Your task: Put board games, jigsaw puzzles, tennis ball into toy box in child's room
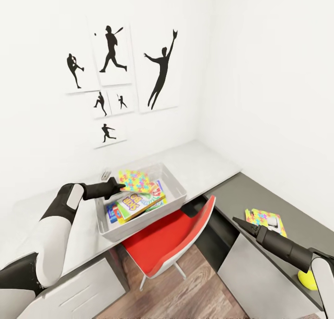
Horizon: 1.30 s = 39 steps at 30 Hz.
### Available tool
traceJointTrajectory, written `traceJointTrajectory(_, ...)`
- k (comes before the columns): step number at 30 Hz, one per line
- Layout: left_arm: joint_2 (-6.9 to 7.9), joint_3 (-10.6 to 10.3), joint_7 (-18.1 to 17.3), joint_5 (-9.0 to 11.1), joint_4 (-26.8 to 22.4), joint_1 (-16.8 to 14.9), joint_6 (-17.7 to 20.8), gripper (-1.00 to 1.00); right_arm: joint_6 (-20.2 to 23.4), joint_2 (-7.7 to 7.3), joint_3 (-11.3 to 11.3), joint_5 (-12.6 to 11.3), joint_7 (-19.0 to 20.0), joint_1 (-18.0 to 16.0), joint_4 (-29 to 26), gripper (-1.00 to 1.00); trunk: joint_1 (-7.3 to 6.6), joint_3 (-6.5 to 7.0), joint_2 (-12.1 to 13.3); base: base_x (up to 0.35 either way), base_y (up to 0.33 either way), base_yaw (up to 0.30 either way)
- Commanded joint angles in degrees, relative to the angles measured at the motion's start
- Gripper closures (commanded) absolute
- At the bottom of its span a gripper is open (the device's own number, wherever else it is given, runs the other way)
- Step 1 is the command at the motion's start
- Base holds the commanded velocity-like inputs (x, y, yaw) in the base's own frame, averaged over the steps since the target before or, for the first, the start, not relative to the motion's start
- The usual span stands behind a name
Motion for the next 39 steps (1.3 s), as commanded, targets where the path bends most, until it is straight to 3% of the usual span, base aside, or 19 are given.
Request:
traceJointTrajectory(1,-0.07,0.3,0.8,-0.1,0.0,-0.1,0.2,1.00,0.2,0.00,-0.1,0.2,0.3,-0.1,0.0,-1.00,0.03,-0.21,-0.1,0.000,0.000,0.000)
traceJointTrajectory(17,-0.21,0.3,2.2,0.0,0.0,-0.1,0.0,1.00,0.3,0.00,-0.1,0.2,0.3,-0.1,0.0,-1.00,0.03,-1.58,-0.1,0.000,0.000,0.000)
traceJointTrajectory(39,-0.75,0.3,2.0,0.3,0.2,-0.1,1.6,1.00,0.3,0.00,-0.1,0.3,0.3,-0.1,0.0,-1.00,0.03,-1.70,-0.1,0.000,0.000,0.000)
